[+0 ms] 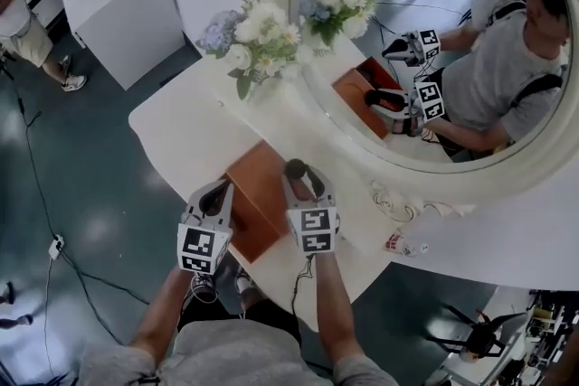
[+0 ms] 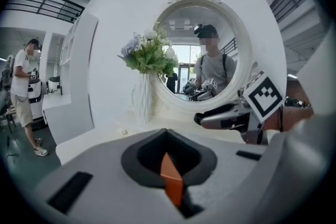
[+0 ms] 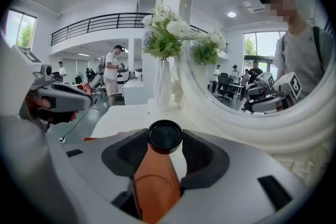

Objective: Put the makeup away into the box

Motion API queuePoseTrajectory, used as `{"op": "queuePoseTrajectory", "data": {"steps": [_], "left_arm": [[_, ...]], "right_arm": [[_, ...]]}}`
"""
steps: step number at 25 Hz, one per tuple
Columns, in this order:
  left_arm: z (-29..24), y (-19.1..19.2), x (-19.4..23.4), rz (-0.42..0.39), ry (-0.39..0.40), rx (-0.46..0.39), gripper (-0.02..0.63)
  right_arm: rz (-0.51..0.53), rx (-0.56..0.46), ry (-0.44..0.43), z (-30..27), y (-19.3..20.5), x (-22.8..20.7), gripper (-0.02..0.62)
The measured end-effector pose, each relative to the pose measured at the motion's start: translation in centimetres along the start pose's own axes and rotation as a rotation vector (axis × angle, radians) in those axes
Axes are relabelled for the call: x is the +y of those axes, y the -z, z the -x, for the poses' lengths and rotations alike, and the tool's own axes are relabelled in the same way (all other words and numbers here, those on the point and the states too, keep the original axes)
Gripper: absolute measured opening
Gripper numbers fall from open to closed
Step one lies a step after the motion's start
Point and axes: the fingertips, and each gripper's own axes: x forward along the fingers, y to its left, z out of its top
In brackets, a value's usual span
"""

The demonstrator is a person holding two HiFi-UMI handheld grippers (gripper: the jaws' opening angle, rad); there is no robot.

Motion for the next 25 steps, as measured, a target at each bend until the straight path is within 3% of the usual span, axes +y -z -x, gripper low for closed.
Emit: {"op": "queuePoseTrajectory", "data": {"steps": [14, 25], "left_arm": [[7.1, 3.7, 2.8, 0.052, -0.11, 0.014, 0.0], [10.1, 6.9, 4.8, 0.103, -0.177, 0.044, 0.0]], "right_arm": [[0.107, -0.008, -0.179, 1.5, 0.6, 11.4, 0.216], [0.156, 0.033, -0.284, -0.3, 2.6, 17.1, 0.216]]}}
